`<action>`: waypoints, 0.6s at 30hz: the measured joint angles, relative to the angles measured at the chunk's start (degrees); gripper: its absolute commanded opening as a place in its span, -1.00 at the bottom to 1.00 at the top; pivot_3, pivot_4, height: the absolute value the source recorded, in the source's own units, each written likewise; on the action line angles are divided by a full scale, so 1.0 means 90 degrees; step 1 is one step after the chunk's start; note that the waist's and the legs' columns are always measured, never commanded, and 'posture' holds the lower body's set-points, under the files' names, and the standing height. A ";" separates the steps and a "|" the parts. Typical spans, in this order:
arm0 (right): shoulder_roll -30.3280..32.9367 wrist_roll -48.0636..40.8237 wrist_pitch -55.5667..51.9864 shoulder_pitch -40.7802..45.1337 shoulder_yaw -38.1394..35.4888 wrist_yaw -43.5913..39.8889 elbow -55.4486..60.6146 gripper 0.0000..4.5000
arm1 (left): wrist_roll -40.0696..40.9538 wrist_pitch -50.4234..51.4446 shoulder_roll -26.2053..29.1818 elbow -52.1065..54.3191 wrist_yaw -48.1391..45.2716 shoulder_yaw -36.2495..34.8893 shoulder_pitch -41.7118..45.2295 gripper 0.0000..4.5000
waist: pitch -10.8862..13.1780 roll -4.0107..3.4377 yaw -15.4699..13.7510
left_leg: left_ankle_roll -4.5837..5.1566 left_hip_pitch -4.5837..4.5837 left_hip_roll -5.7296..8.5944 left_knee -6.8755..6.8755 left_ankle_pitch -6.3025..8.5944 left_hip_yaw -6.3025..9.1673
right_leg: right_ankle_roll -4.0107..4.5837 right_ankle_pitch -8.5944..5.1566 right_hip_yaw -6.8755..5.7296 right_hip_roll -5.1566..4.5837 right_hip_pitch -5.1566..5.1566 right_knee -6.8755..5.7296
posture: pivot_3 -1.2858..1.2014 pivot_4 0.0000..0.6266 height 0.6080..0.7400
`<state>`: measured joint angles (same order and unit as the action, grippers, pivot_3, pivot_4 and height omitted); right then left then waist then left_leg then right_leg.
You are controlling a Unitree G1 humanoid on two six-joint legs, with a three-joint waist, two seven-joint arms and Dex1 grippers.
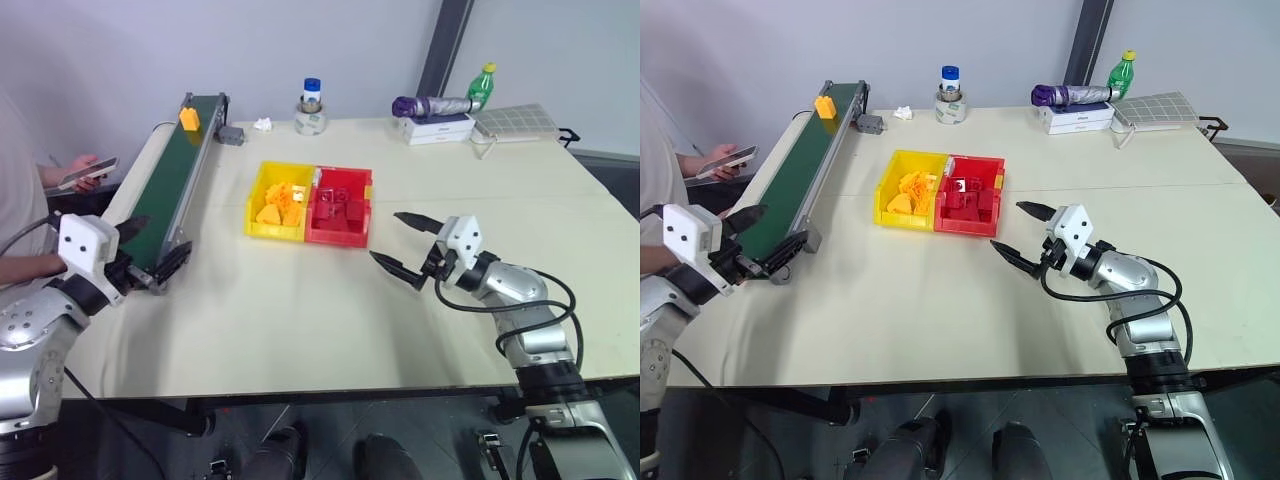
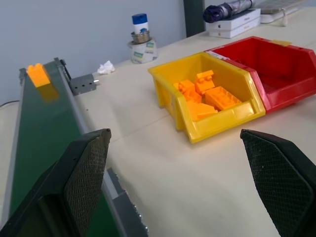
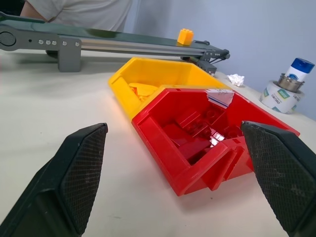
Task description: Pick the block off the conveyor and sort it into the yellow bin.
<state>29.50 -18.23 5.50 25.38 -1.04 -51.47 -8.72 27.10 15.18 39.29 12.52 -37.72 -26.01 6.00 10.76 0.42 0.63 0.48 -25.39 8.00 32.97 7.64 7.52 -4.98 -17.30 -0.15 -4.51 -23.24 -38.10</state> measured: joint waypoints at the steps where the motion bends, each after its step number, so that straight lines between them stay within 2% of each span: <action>1: 0.0000 0.0000 0.0000 0.0001 0.0000 -0.0007 -0.0001 1.00 | -0.0137 -0.0168 -0.0093 -0.0009 0.0264 -0.0118 0.0001 0.97 | 0.0000 0.0000 -0.0001 | 0.0000 0.0000 0.0000 0.0000 0.0000 0.0000 | 0.0000 0.0000 0.0000 0.0000 0.0001 0.0001 | 0.03 -0.52 1.00; 5: 0.0003 -0.0001 0.0011 0.0003 -0.0004 -0.0017 -0.0009 1.00 | -0.0655 -0.0633 -0.1075 0.0135 0.1901 -0.1048 -0.0311 0.97 | 0.0000 0.0000 0.0031 | 0.0004 -0.0001 0.0000 0.0000 0.0002 -0.0002 | -0.0004 0.0002 0.0004 -0.0002 0.0010 0.0005 | 0.03 -0.52 1.00; 9: -0.0006 -0.0001 0.0014 0.0006 0.0002 -0.0023 -0.0010 1.00 | -0.0933 -0.0664 -0.1832 0.0649 0.2467 -0.0946 -0.1128 0.97 | 0.0002 0.0008 -0.0045 | 0.0005 -0.0002 0.0000 0.0004 0.0003 -0.0001 | -0.0004 0.0002 -0.0001 -0.0002 0.0005 0.0007 | 0.03 -0.52 1.00; 13: -0.0002 -0.0001 0.0030 0.0005 0.0001 -0.0063 -0.0017 1.00 | -0.0971 -0.0570 -0.2130 0.1091 0.2707 -0.0915 -0.1450 0.97 | 0.0001 0.0007 -0.0118 | 0.0005 0.0001 0.0000 0.0005 0.0004 -0.0001 | -0.0002 0.0001 0.0000 -0.0002 0.0011 0.0005 | 0.03 -0.52 1.00; 18: -0.0005 0.0000 0.0051 0.0008 0.0004 -0.0074 -0.0042 1.00 | -0.0852 -0.0466 -0.2174 0.1143 0.2749 -0.0694 -0.1407 0.97 | 0.0001 0.0007 -0.0145 | 0.0004 0.0001 0.0000 0.0005 0.0004 -0.0002 | 0.0000 0.0000 0.0000 -0.0002 0.0009 0.0002 | 0.03 -0.52 1.00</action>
<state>29.46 -18.23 5.96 25.45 -1.00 -52.14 -9.10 19.43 10.99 19.72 22.80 -12.98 -32.26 -6.66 10.77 0.48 -0.67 0.52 -25.38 8.00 33.01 7.68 7.50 -4.98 -17.30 -0.14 -4.53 -23.15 -38.08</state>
